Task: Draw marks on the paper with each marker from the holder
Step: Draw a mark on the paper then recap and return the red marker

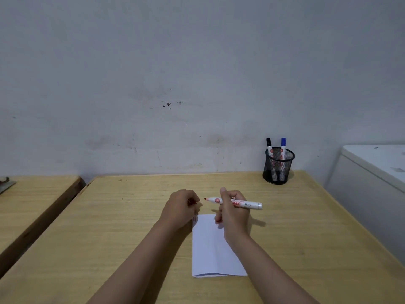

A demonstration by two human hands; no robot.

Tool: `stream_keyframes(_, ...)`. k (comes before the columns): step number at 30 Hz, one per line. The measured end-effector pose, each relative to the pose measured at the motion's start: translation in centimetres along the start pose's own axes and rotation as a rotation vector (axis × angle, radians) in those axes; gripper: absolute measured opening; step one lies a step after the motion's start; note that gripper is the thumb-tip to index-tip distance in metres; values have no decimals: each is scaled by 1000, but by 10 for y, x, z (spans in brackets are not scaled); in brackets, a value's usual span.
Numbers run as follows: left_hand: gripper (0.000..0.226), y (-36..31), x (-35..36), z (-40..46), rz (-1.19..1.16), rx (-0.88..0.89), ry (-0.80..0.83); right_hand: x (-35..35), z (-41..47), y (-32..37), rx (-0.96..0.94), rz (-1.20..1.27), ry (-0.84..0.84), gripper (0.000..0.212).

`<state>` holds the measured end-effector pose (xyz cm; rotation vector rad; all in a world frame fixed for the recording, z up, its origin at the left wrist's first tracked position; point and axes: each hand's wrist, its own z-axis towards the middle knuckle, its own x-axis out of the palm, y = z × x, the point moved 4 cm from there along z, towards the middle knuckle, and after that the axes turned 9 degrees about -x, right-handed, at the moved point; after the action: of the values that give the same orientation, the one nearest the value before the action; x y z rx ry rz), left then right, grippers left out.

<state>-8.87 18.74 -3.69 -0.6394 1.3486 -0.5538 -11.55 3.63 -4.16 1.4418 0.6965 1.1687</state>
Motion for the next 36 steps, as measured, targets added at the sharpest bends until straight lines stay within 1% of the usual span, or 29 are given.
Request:
stream_keyframes(3, 7, -8, -17, -11, -417, -96, -99, -4, 2, 26, -131, 33, -20, 29)
stream_keyframes(5, 9, -16, -26, -23, -677, -121, -94, -6, 0, 40, -186, 30, 9, 32)
stream_keyframes(7, 10, -25, -32, -36, -809, -119, -59, -6, -5, 50, -220, 40, 46, 31)
stream_keyframes(9, 10, -33, -33, -47, -879, -113, -17, -5, -10, 57, -251, 62, 65, 31)
stream_keyframes(13, 13, -45, -35, -63, -916, -111, 23, -7, -15, 70, -288, 102, 90, 34)
stream_keyframes(17, 16, -52, -38, -74, -966, -114, 52, -10, -19, 81, -321, 84, 118, 38)
stream_keyframes(21, 9, -59, -42, -84, -966, -81, 89, -14, -24, 89, -334, 80, 155, 41)
stream_keyframes(24, 9, -62, -45, -89, -960, -57, 99, -16, -27, 99, -367, 73, 187, 39)
stream_keyframes(26, 11, -64, -46, -91, -980, -50, 107, -16, -29, 104, -368, 73, 199, 38)
stream_keyframes(30, 23, -69, -48, -95, -1044, -39, 103, -18, -30, 109, -334, 130, 193, 39)
stream_keyframes(34, 12, -76, -46, -99, -1013, 1, 91, -19, -34, 110, -353, 90, 213, 42)
stream_keyframes(36, 11, -81, -47, -101, -1003, 19, 74, -18, -36, 110, -354, 96, 221, 45)
